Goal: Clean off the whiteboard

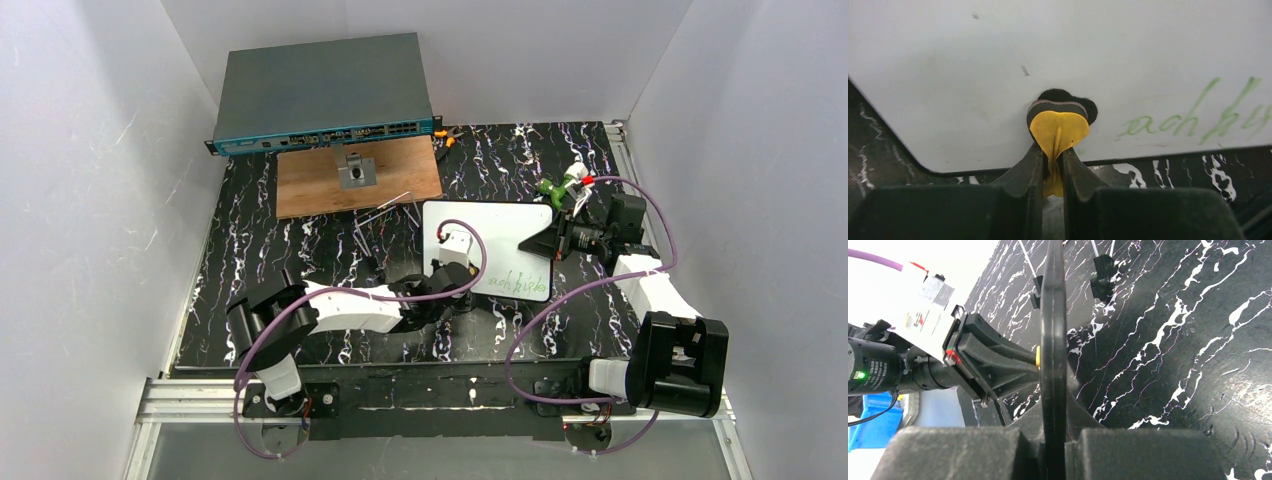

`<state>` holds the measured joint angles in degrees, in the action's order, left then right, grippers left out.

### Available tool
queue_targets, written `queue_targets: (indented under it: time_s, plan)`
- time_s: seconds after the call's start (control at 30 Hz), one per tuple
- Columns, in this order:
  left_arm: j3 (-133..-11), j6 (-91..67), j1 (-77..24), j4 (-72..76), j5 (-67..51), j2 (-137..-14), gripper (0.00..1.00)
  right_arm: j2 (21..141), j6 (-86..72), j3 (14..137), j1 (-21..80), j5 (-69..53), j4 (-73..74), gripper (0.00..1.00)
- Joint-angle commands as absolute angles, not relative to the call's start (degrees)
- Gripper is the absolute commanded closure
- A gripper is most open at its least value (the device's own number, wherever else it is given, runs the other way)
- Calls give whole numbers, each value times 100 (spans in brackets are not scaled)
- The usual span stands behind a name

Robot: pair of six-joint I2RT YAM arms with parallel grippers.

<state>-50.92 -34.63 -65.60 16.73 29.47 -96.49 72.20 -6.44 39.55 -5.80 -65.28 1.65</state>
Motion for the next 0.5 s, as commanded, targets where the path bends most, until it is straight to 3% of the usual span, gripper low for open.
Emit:
queue_targets:
  time_s: [0.0, 0.17, 0.47]
  plan:
    - [-5199, -3060, -6822, 2402, 1802, -9962, 100, 7106, -607, 4080, -466, -6775, 228, 99]
    - [-5312, -2941, -6916, 2281, 1902, -10040, 100, 7103, -604, 4084, -474, -6769, 233, 99]
    - [-5166, -4116, -6714, 1093, 3288, -10163, 100, 7078, -606, 4083, -474, -6779, 237, 99]
